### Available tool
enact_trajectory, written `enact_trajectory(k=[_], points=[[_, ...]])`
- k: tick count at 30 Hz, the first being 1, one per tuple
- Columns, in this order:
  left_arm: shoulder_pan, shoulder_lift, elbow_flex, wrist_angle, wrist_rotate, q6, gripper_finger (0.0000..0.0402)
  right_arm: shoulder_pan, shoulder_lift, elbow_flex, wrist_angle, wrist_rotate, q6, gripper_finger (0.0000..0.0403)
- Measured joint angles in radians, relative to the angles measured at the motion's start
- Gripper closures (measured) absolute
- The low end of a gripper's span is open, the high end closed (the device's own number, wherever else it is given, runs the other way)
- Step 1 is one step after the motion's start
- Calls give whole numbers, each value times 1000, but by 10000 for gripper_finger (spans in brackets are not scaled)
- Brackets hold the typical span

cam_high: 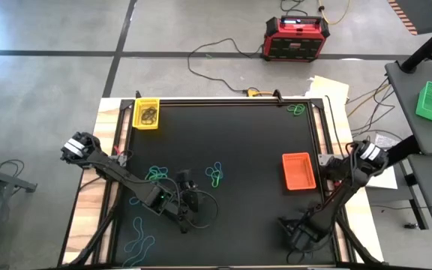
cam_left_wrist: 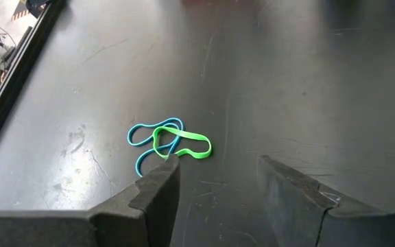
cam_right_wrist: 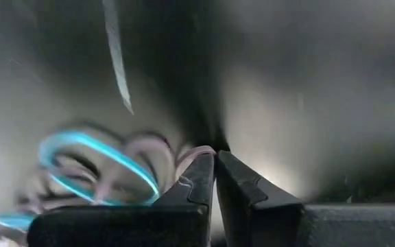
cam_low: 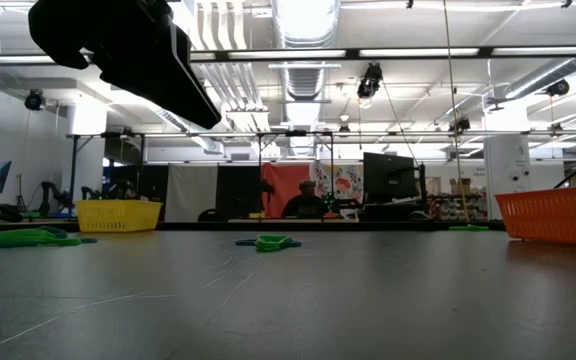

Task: Sort rubber bands into baskets
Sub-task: Put the purple rubber band into the yellow bin

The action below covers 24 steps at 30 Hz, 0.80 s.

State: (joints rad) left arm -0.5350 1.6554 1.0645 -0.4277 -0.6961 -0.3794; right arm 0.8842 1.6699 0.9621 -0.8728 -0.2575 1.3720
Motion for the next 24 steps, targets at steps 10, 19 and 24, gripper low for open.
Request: enact_trajectory(k=[10, 19, 24], points=[[0, 0, 0, 0, 0, 0, 224, -100, 0, 92, 27, 308, -201, 394], [-2, 0, 0, -2, 7, -4, 224, -246, 0, 91, 158, 442, -462, 394], [-18, -17, 0, -58, 12, -23, 224, -340, 0, 91, 231, 495, -601, 394]])
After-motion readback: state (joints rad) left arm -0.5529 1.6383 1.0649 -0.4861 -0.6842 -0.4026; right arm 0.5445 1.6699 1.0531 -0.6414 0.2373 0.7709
